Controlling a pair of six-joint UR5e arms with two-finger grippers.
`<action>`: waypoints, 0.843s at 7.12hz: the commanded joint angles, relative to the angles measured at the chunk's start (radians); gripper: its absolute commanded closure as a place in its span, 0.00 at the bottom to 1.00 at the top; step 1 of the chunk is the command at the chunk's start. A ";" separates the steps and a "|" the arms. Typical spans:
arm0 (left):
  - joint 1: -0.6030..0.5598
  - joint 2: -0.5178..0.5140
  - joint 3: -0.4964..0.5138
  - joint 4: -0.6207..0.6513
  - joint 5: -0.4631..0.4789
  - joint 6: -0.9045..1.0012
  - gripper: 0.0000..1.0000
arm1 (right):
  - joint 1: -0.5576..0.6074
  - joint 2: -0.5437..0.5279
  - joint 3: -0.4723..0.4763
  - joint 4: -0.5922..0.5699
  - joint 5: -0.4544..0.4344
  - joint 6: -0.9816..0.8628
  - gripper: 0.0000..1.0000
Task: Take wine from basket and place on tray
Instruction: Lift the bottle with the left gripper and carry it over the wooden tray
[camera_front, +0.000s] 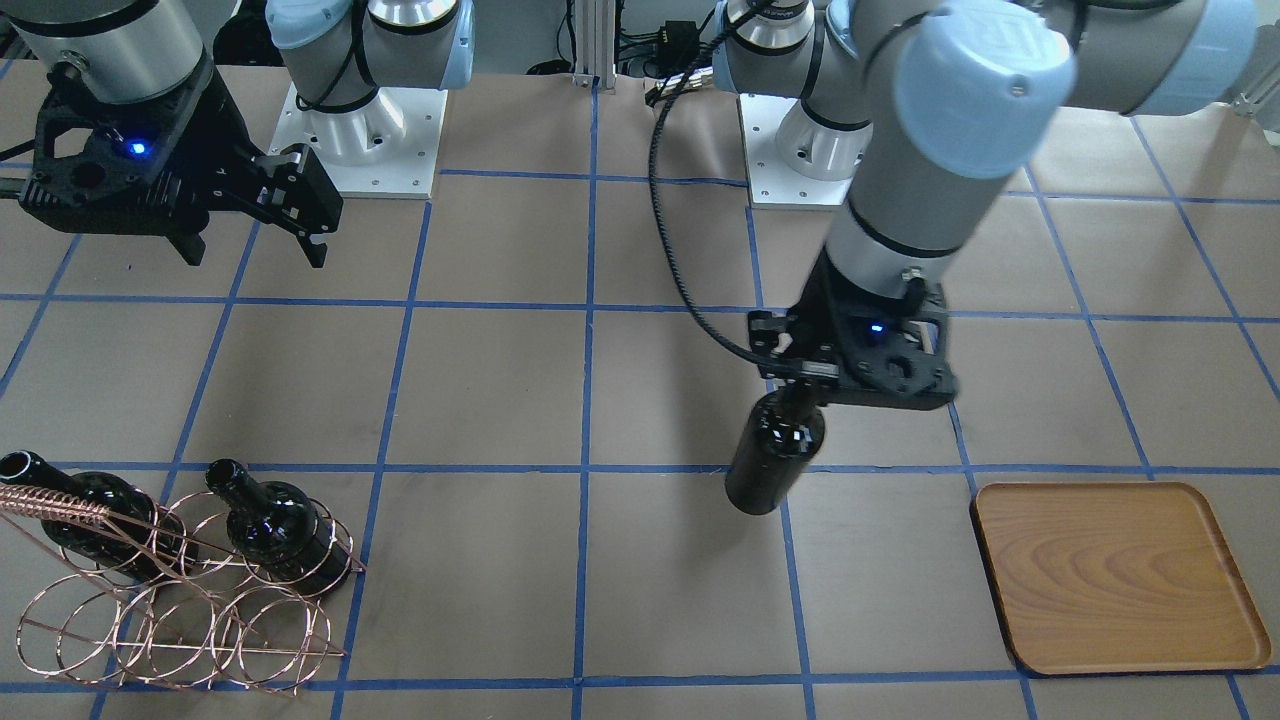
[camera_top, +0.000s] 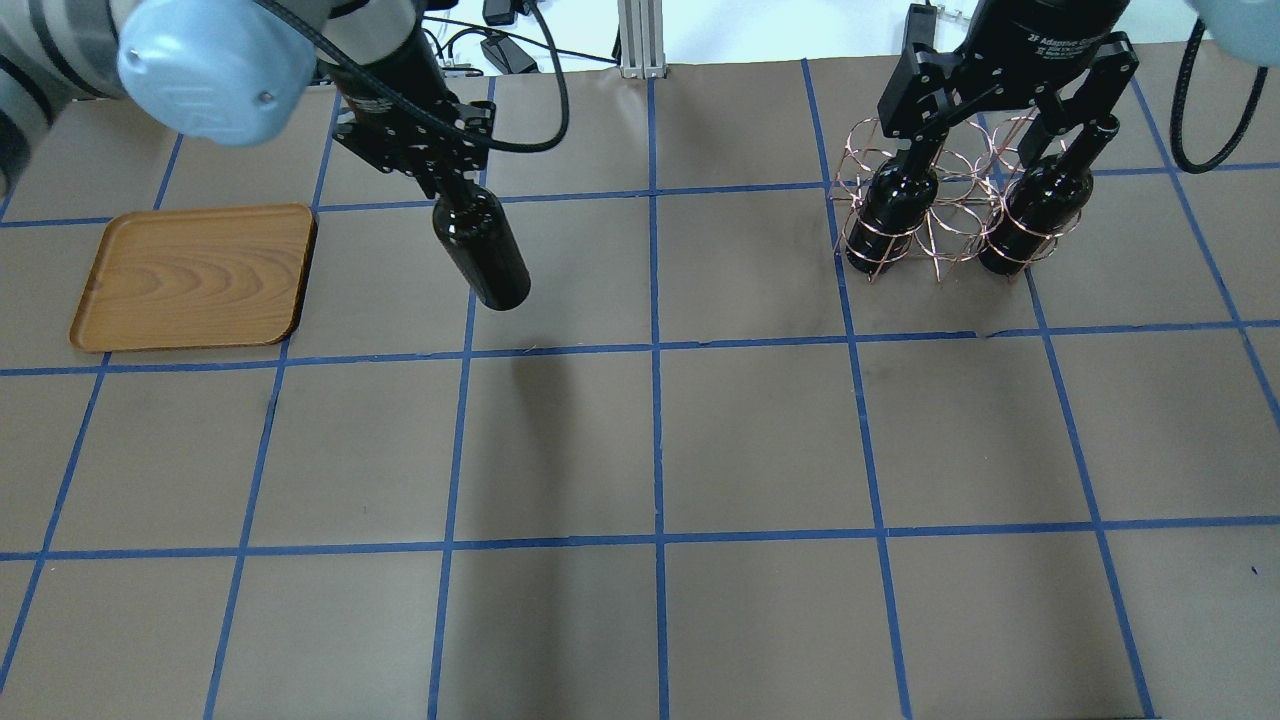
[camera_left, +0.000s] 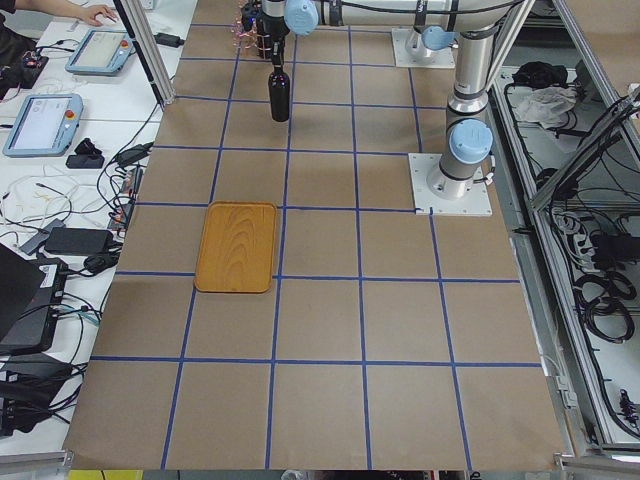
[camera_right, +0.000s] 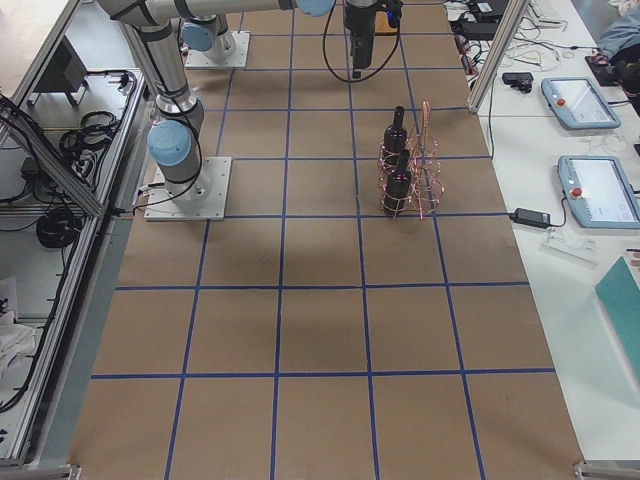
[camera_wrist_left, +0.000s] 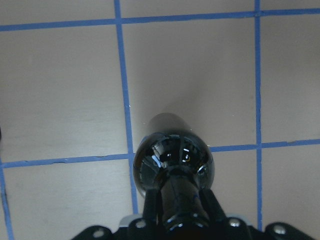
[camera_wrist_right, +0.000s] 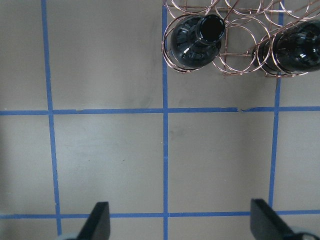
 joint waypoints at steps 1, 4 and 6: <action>0.225 -0.018 0.054 -0.082 -0.004 0.237 1.00 | 0.000 0.000 0.000 0.000 0.001 0.001 0.00; 0.413 -0.088 0.151 -0.084 0.013 0.461 1.00 | 0.000 0.000 0.000 0.000 0.001 0.002 0.00; 0.476 -0.140 0.188 -0.073 0.051 0.561 1.00 | 0.000 0.000 0.000 -0.002 0.004 0.012 0.00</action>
